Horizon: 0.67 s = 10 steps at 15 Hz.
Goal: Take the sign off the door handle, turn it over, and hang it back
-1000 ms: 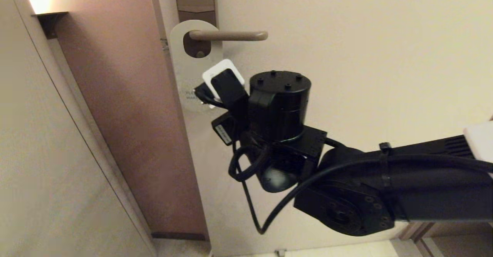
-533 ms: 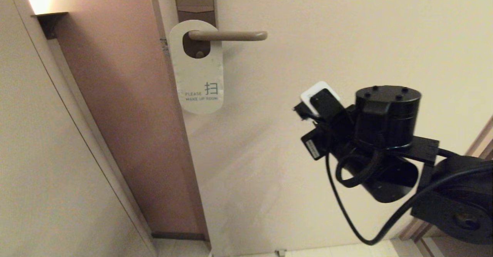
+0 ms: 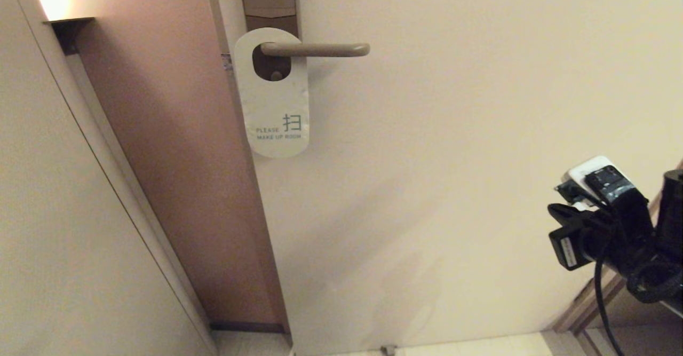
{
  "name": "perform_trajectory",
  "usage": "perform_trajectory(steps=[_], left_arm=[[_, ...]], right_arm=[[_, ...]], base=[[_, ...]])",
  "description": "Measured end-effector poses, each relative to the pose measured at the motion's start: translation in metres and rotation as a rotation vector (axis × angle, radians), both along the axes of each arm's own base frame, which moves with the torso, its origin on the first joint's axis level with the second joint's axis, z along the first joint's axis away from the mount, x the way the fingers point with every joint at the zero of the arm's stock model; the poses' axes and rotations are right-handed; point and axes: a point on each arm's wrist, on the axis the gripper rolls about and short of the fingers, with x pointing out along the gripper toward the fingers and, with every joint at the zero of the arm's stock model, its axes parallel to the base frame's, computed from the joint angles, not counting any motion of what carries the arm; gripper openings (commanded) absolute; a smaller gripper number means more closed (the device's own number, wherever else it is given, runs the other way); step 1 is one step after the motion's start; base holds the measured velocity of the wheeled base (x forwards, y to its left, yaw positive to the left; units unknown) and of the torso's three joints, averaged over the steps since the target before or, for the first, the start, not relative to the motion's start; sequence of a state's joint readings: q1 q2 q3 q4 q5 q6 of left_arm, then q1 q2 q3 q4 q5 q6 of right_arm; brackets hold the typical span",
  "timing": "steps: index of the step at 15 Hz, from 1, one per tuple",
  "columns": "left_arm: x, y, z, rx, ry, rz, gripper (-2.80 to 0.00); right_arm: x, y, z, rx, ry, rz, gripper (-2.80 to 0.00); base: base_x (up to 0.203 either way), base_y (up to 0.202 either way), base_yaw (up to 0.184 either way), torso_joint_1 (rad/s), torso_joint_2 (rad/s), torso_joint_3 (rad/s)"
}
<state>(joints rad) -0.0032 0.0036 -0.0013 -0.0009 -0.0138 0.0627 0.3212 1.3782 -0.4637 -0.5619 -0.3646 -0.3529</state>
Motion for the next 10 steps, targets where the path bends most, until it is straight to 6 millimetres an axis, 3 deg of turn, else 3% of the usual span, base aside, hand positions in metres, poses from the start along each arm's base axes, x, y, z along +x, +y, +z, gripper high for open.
perform_trajectory(steps=[5, 10], left_arm=[[0.0, 0.0, 0.0, 0.0, 0.0, 0.0, -2.8], [0.0, 0.0, 0.0, 0.0, 0.0, 0.0, -2.8]], right_arm=[[-0.058, -0.041, -0.012, 0.133, -0.036, -0.054, -2.8], [-0.125, -0.057, -0.034, 0.234, -0.141, -0.036, -2.8]], base=[[0.0, 0.0, 0.0, 0.0, 0.0, 0.0], [0.0, 0.0, 0.0, 0.0, 0.0, 0.0]])
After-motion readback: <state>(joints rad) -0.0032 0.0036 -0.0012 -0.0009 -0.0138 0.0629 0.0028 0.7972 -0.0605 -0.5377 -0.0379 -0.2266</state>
